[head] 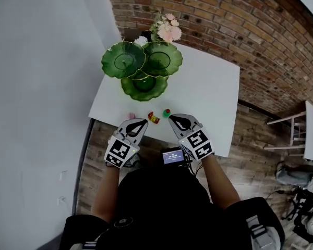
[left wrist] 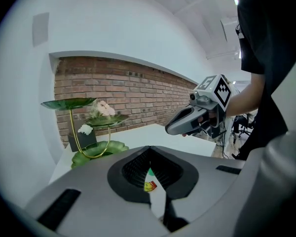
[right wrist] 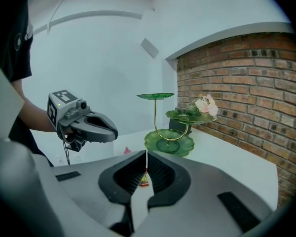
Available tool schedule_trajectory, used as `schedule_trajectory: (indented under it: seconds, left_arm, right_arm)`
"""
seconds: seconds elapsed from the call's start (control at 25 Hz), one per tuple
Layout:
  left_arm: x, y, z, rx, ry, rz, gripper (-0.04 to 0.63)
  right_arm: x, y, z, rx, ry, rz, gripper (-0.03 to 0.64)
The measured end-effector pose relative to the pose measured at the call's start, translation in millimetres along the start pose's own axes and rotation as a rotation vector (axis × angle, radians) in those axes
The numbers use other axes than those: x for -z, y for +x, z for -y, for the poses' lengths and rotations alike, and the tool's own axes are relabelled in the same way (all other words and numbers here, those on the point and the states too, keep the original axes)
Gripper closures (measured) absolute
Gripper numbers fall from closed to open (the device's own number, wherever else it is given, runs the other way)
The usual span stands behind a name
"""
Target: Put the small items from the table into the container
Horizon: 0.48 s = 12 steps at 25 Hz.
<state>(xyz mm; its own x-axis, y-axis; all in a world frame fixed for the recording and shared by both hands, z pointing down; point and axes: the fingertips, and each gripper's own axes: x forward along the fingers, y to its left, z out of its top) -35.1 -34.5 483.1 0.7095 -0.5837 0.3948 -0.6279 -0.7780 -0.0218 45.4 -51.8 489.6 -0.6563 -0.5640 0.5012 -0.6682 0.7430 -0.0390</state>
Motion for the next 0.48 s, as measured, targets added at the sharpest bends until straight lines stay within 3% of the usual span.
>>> schedule_trajectory:
  seconds: [0.48]
  left_arm:
    - [1.1,-2.4,-11.1,0.047,0.019,0.006,0.584]
  right_arm:
    - [-5.6,9.1,-3.1,0.042,0.016,-0.004,0.600]
